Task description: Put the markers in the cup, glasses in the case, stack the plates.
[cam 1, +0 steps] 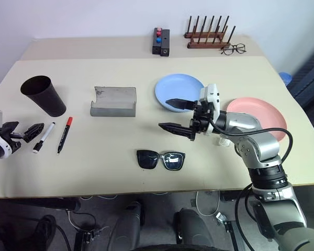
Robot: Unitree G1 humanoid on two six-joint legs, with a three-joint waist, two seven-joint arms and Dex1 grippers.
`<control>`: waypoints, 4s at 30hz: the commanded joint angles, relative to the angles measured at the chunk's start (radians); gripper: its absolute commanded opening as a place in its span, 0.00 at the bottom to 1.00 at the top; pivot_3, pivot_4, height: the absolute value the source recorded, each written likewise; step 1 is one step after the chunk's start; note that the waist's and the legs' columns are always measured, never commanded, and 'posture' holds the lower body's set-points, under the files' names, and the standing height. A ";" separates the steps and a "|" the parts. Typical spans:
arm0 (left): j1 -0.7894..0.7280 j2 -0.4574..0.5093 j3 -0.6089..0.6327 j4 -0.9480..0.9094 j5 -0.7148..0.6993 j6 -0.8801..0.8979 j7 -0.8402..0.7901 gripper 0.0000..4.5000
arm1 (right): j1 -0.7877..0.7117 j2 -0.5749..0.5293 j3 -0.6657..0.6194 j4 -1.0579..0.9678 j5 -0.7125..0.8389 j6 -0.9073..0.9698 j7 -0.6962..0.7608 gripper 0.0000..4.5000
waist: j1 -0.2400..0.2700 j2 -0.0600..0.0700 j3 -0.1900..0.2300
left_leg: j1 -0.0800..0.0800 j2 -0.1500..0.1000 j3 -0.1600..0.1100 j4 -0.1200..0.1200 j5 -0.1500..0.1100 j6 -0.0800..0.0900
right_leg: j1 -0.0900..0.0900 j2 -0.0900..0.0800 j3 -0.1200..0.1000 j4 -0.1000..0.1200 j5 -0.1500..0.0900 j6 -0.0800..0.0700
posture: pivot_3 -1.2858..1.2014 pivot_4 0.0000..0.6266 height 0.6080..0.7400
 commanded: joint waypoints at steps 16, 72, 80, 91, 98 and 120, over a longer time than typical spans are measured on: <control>-0.269 0.125 -0.275 0.328 0.152 0.113 -0.174 1.00 | 0.047 -0.009 0.010 -0.079 -0.026 -0.043 -0.029 0.99 | -0.003 0.000 0.000 | 0.000 0.000 0.001 -0.001 0.000 0.000 | 0.000 0.001 0.000 0.000 0.000 0.000 | 0.52 0.24 0.96; -0.657 -0.027 0.062 0.567 0.067 -0.753 -0.126 0.01 | 0.036 0.007 0.030 -0.024 -0.075 -0.094 -0.017 1.00 | -0.002 -0.001 0.000 | -0.001 0.000 0.002 0.002 0.002 0.000 | 0.003 0.005 -0.002 0.004 0.000 0.001 | 0.52 0.24 0.96; -0.718 -0.101 0.044 0.802 0.052 -0.900 -0.165 0.01 | 0.037 0.008 0.029 -0.035 -0.075 -0.091 -0.025 1.00 | 0.002 -0.002 -0.001 | -0.001 -0.001 0.000 0.005 0.002 0.000 | 0.005 0.005 -0.004 0.005 0.000 0.001 | 0.52 0.24 0.96; -0.703 -0.156 0.043 0.905 0.051 -0.965 -0.204 0.01 | 0.046 -0.004 0.025 -0.056 -0.075 -0.087 -0.034 1.00 | -0.005 -0.002 -0.001 | -0.001 0.000 0.000 0.005 0.002 0.000 | 0.004 0.006 -0.004 0.006 0.001 0.002 | 0.52 0.24 0.96; -0.667 -0.164 0.025 0.916 0.076 -1.014 -0.185 0.01 | 0.054 -0.012 0.022 -0.066 -0.075 -0.080 -0.036 1.00 | -0.003 -0.002 -0.001 | -0.001 0.000 0.000 0.005 0.002 0.000 | 0.005 0.006 -0.004 0.006 0.001 0.002 | 0.52 0.24 0.96; -0.650 -0.184 0.026 0.908 0.072 -1.027 -0.175 0.18 | 0.064 -0.021 0.029 -0.082 -0.076 -0.073 -0.042 1.00 | -0.002 -0.002 -0.001 | -0.001 0.000 0.000 0.006 0.002 0.000 | 0.005 0.006 -0.004 0.006 0.001 0.002 | 0.52 0.24 0.96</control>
